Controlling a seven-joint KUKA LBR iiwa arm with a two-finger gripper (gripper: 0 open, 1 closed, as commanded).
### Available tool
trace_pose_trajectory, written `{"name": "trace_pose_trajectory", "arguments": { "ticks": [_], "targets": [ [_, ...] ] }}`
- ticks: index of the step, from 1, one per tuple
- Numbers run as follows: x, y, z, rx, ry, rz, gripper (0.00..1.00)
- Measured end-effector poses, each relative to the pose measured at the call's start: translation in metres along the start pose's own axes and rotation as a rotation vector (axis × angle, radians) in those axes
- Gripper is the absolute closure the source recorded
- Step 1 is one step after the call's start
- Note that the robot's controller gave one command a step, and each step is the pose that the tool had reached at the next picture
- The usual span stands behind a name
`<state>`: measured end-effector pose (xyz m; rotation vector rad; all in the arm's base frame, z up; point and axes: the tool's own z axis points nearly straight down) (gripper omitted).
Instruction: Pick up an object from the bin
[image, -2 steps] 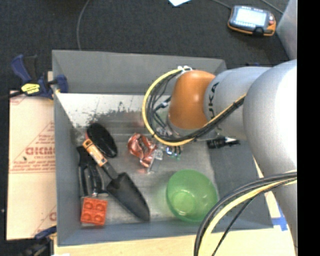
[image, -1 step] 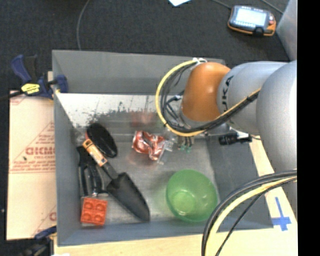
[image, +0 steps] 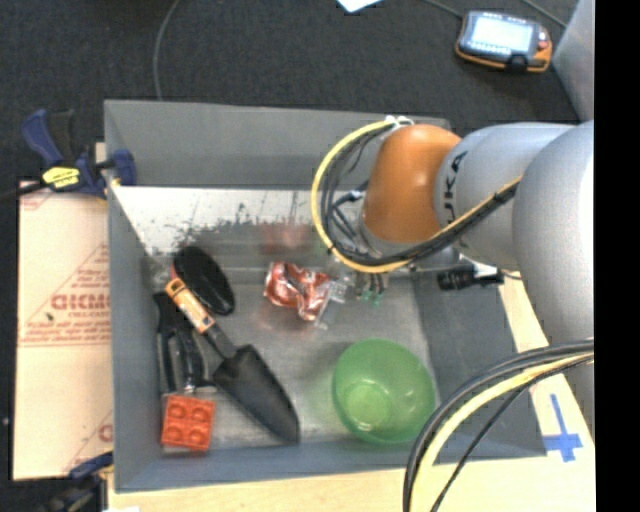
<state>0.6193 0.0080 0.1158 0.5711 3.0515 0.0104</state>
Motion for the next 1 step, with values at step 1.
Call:
{"name": "trace_pose_trajectory", "arguments": {
  "ticks": [1],
  "targets": [
    [0.0142,-0.0187,0.0033,0.000,-0.003,-0.011,1.00]
  ]
}}
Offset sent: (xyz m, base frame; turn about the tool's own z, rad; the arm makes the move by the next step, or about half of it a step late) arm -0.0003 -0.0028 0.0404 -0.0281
